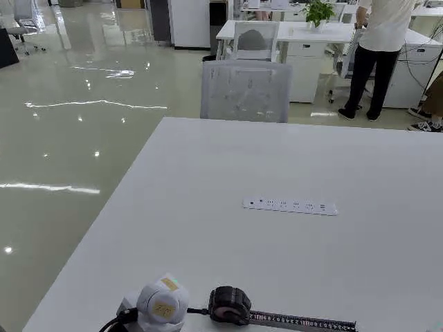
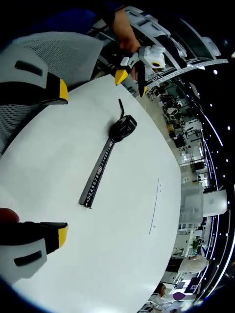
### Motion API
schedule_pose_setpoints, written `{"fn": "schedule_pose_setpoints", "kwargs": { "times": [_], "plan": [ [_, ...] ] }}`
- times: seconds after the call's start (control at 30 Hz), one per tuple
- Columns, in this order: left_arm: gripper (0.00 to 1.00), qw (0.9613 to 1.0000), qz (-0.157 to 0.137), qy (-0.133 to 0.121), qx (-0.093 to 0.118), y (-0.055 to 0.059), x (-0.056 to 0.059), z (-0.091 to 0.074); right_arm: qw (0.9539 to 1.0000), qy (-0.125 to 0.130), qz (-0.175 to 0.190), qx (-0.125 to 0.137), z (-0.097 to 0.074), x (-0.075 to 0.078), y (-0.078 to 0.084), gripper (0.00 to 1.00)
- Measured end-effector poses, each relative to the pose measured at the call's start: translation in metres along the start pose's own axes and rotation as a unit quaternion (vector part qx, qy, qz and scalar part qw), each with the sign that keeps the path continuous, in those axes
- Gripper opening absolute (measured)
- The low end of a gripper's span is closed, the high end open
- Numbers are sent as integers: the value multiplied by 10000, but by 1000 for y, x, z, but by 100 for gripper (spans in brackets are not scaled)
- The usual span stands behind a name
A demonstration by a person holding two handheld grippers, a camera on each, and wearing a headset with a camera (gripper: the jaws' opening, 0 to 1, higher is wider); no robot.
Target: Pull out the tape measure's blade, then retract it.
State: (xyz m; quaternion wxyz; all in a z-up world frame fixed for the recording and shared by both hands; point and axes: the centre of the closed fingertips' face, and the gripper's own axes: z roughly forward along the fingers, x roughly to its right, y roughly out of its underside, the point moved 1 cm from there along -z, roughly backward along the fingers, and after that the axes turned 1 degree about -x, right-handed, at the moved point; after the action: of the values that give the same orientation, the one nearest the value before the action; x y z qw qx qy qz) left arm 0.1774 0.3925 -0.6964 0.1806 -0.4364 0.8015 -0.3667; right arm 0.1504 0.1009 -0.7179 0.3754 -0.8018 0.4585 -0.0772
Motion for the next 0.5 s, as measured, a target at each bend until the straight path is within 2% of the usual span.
{"fn": "schedule_pose_setpoints", "kwargs": {
  "times": [0.23,0.37,0.5],
  "plan": [
    [96,9999,-94,-43,18,5,7,-12,9998,47,81,154,-14,-11,-3,100],
    [97,9995,-294,-114,70,7,10,-24,9997,85,81,206,-28,-17,-3,100],
    [99,9993,-328,-137,73,9,15,-35,9996,114,39,260,-43,-24,-3,100]
  ]
}}
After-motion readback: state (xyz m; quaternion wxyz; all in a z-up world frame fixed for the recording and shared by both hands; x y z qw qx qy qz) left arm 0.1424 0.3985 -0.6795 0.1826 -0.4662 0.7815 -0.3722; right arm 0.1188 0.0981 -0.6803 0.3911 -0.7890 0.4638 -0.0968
